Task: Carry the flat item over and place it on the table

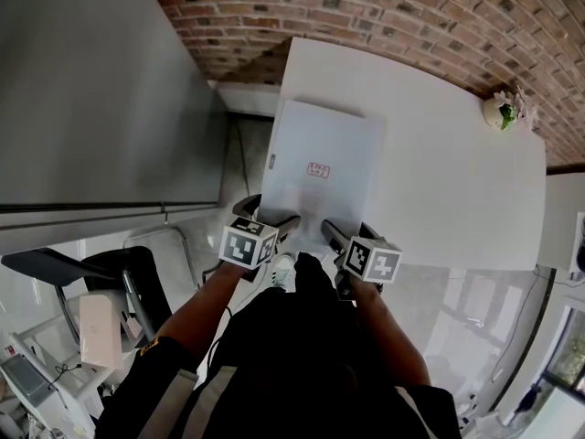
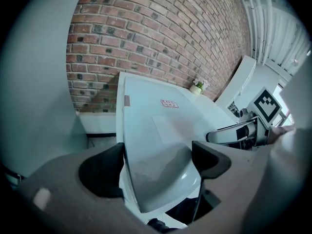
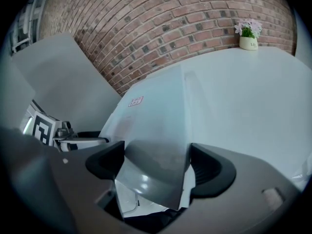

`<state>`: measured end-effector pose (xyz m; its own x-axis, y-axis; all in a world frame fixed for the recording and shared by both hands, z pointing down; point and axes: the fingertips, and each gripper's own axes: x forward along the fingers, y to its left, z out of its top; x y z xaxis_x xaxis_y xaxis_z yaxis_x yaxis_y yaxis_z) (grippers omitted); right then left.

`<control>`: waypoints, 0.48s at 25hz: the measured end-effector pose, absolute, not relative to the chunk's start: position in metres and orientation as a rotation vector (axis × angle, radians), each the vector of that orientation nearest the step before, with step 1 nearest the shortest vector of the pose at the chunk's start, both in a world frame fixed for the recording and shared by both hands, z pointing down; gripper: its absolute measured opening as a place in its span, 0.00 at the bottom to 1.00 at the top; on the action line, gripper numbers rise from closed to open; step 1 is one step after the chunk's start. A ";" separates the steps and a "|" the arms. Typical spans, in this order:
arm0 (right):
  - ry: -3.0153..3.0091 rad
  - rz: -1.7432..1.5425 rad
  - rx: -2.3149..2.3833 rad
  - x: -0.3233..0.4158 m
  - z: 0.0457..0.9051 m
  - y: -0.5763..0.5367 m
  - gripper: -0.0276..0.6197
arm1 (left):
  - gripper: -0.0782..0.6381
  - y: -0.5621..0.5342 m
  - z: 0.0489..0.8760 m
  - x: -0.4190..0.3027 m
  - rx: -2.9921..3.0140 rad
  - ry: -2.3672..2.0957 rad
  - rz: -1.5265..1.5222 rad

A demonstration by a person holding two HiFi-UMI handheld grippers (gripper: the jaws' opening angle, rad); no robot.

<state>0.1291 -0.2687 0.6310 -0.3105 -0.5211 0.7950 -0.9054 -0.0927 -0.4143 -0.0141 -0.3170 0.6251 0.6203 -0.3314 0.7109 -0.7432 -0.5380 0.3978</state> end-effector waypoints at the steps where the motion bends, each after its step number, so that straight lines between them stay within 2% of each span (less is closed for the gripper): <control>1: -1.801 1.369 1.551 0.129 0.632 -0.268 0.70 | 0.74 -0.317 0.627 -0.014 2.148 -0.842 0.760; 9: -1.812 1.368 1.563 0.127 0.635 -0.267 0.70 | 0.73 -0.316 0.630 -0.018 2.206 -0.851 0.776; 12: -1.809 1.351 1.599 0.130 0.630 -0.266 0.66 | 0.73 -0.313 0.627 -0.019 2.226 -0.851 0.790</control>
